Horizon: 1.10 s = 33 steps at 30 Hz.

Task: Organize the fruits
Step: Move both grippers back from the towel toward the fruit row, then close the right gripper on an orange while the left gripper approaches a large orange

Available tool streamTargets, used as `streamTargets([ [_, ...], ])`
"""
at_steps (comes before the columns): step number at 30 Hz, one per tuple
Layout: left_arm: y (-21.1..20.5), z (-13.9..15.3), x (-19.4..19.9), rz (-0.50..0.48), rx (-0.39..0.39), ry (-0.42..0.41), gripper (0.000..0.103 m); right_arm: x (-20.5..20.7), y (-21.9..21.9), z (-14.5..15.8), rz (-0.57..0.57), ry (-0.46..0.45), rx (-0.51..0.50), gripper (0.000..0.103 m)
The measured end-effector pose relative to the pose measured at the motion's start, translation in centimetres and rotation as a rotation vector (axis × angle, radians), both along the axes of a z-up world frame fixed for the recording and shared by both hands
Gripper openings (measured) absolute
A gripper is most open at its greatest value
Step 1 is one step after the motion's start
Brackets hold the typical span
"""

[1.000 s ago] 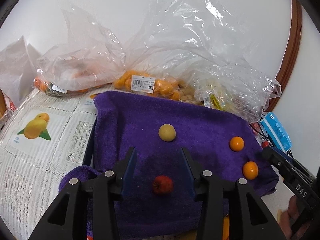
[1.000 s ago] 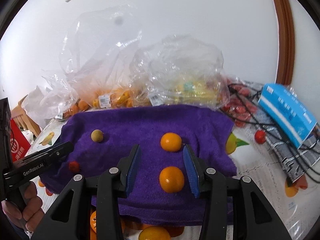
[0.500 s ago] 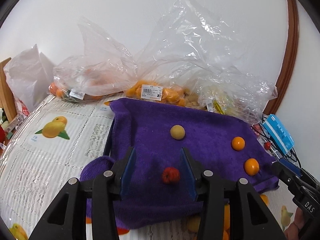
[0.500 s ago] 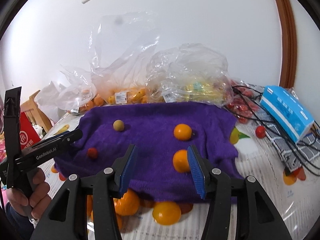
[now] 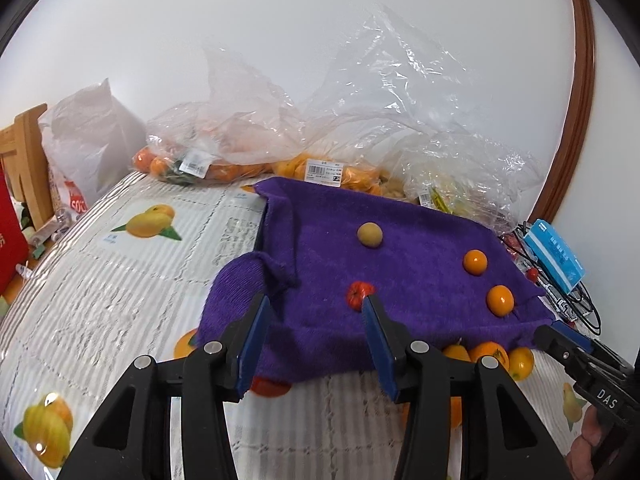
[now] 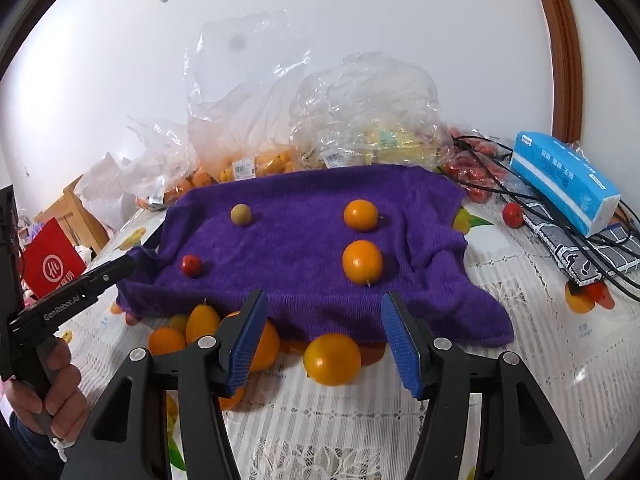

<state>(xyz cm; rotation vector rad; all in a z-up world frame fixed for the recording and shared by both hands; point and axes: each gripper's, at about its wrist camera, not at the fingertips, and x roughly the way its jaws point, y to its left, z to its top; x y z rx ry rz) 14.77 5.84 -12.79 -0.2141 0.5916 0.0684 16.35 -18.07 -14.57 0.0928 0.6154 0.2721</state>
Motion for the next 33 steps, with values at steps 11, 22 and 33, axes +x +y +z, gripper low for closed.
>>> streamTargets([
  [11,1.1,-1.0,-1.6,-0.011,-0.075,0.044,0.046,-0.2,1.1,-2.0,0.004,0.094,-0.084,0.059],
  [22,0.5,-1.3,-2.0,-0.045,-0.085,0.065,0.046,1.1,1.6,-3.3,-0.020,0.186,-0.129,0.044],
  [33,-0.3,-1.4,-1.9,-0.109,-0.096,0.067,0.046,0.7,1.0,-2.7,-0.005,0.148,-0.068,0.036],
])
